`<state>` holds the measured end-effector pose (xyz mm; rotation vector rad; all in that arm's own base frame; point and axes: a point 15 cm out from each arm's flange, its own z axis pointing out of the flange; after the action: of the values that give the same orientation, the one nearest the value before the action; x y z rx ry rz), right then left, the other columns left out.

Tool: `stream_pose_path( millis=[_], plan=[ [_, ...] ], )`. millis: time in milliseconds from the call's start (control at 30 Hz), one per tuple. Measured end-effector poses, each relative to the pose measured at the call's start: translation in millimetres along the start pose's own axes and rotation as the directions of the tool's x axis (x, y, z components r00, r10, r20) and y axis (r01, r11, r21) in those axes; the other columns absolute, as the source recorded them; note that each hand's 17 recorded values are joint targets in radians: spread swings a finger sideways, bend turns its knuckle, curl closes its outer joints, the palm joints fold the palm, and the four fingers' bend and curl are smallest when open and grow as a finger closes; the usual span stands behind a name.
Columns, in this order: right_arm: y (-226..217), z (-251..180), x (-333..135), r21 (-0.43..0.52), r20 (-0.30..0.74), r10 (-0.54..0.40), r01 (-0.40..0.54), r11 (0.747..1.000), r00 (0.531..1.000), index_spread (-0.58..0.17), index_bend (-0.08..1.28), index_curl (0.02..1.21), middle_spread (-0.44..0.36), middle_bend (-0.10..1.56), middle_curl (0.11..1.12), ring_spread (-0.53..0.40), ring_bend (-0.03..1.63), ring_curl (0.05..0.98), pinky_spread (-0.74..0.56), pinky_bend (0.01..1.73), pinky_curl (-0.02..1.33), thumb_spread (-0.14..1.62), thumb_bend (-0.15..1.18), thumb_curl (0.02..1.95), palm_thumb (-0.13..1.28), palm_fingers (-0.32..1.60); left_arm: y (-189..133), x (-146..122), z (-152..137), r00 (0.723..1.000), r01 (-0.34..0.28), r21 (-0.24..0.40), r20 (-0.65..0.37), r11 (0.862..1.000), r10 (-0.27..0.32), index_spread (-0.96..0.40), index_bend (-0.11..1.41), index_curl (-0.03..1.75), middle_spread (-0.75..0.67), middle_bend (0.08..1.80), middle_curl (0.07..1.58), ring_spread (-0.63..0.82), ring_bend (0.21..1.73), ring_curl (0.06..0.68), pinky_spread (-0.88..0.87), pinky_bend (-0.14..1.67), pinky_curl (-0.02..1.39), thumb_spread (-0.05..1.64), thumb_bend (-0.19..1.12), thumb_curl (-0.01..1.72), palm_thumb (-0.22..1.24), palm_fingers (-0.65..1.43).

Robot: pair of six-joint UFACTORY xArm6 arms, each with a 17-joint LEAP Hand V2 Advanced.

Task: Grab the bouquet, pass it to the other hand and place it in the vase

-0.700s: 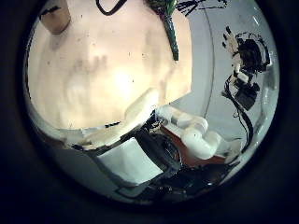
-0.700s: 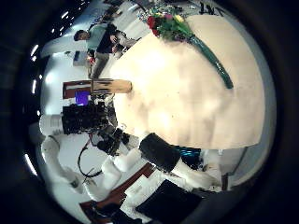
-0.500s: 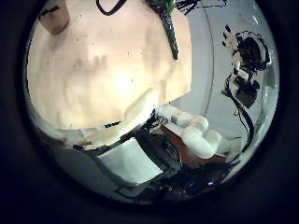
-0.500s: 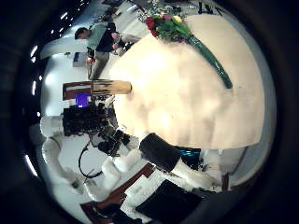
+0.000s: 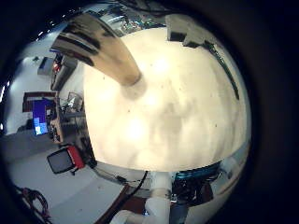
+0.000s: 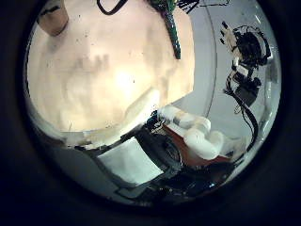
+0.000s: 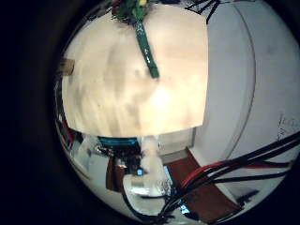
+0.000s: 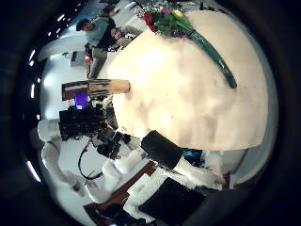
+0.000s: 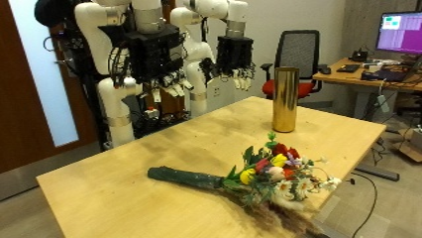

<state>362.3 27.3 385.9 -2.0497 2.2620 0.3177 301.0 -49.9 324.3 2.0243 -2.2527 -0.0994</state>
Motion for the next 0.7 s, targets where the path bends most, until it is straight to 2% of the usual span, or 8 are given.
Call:
stream_pose_path(
  millis=[100, 200, 267, 300, 333, 367, 433, 700],
  plan=[
    [-22.1, 3.5, 17.4, 0.01, 0.0, 0.065, -0.065, 0.998, 0.998, -0.242, 0.17, 0.27, 0.041, 0.29, 0.35, 0.082, 0.42, 0.206, 0.36, 0.38, 0.28, 1.18, -0.02, 0.26, 0.34, 0.36, 0.4, 6.8, -0.3, 1.0, -0.028, -0.004, 0.01, 1.0, 0.029, -0.02, 0.2, 0.46, 0.03, 0.22, 0.43, 0.16, 0.54, 0.095, 0.08, 0.31, 0.29, 1.1, -0.02, 0.26, 0.32, 0.41],
    [-35.4, 16.1, 32.2, -0.017, -0.003, 0.125, -0.125, 0.992, 0.992, -0.214, 0.14, 0.25, 0.039, 0.42, 0.39, 0.067, 0.56, 0.233, 0.36, 0.33, 0.26, 1.18, -0.02, 0.26, 0.35, 0.48, -4.9, 7.2, -4.6, 0.999, -0.037, -0.009, 0.018, 0.999, 0.037, -0.02, 0.17, 0.44, -0.02, 0.23, 0.43, 0.11, 0.58, 0.103, 0.05, 0.32, 0.29, 1.1, -0.02, 0.26, 0.32, 0.46],
    [-42.1, 29.8, 42.3, -0.051, -0.008, 0.159, -0.159, 0.986, 0.987, -0.206, 0.12, 0.24, -0.155, 0.44, 0.4, 0.01, 0.59, 0.247, 0.35, 0.37, 0.27, 1.18, -0.02, 0.26, 0.35, 0.42, -9.0, 9.5, -8.3, 0.999, -0.049, -0.009, 0.02, 0.999, 0.049, -0.02, 0.17, 0.44, -0.02, 0.25, 0.44, 0.09, 0.6, 0.112, 0.04, 0.33, 0.29, 1.1, -0.02, 0.26, 0.32, 0.46],
    [-45.1, 35.6, 48.3, -0.064, -0.008, 0.176, -0.176, 0.982, 0.984, -0.16, 0.1, 0.23, -0.187, 0.32, 0.36, -0.023, 0.6, 0.249, 0.34, 0.46, 0.3, 1.18, -0.02, 0.26, 0.35, 0.28, -10.2, 11.8, -9.5, 0.998, -0.059, -0.009, 0.021, 0.998, 0.059, -0.02, 0.17, 0.43, -0.03, 0.25, 0.44, 0.09, 0.6, 0.114, 0.04, 0.33, 0.29, 1.1, -0.02, 0.26, 0.32, 0.45],
    [-48.1, 39.3, 52.1, -0.067, -0.008, 0.186, -0.186, 0.98, 0.983, -0.124, 0.13, 0.23, -0.098, 0.35, 0.38, -0.011, 0.61, 0.253, 0.33, 0.48, 0.3, 1.18, -0.02, 0.27, 0.34, 0.3, -11.1, 12.9, -10.3, 0.998, -0.064, -0.008, 0.022, 0.998, 0.064, -0.02, 0.17, 0.43, -0.03, 0.26, 0.45, 0.09, 0.6, 0.115, 0.03, 0.33, 0.3, 1.1, -0.02, 0.26, 0.32, 0.45],
    [-50.0, 43.7, 54.3, -0.072, -0.008, 0.192, -0.192, 0.979, 0.981, -0.137, 0.27, 0.27, -0.034, 0.33, 0.37, 0.001, 0.56, 0.228, 0.32, 0.44, 0.28, 1.18, -0.02, 0.27, 0.34, 0.37, -11.8, 12.8, -10.4, 0.998, -0.066, -0.009, 0.022, 0.998, 0.066, -0.02, 0.18, 0.43, -0.02, 0.25, 0.44, 0.11, 0.6, 0.112, 0.04, 0.34, 0.3, 1.1, -0.02, 0.26, 0.32, 0.44],
    [-57.5, 51.4, 59.0, -0.065, -0.007, 0.2, -0.2, 0.978, 0.98, -0.179, 0.17, 0.28, 0.047, 0.39, 0.39, 0.036, 0.54, 0.223, 0.31, 0.43, 0.28, 1.18, -0.02, 0.27, 0.33, 0.34, -13.5, 13.6, -10.6, 0.997, -0.073, -0.011, 0.02, 0.997, 0.073, -0.02, 0.19, 0.44, -0.01, 0.25, 0.44, 0.13, 0.58, 0.108, 0.04, 0.33, 0.3, 1.1, -0.02, 0.26, 0.32, 0.43],
    [-80.8, 78.8, 81.0, -0.037, -0.004, 0.244, -0.244, 0.969, 0.97, -0.116, 0.16, 0.28, 0.054, 0.39, 0.4, 0.069, 0.58, 0.231, 0.31, 0.47, 0.27, 1.16, -0.02, 0.27, 0.31, 0.3, -19.7, 18.2, -6.2, 0.996, -0.089, -0.03, 0.021, 0.996, 0.09, -0.02, 0.19, 0.45, 0.03, 0.24, 0.44, 0.19, 0.56, 0.1, 0.09, 0.29, 0.29, 1.1, -0.02, 0.26, 0.32, 0.42]
  ],
)
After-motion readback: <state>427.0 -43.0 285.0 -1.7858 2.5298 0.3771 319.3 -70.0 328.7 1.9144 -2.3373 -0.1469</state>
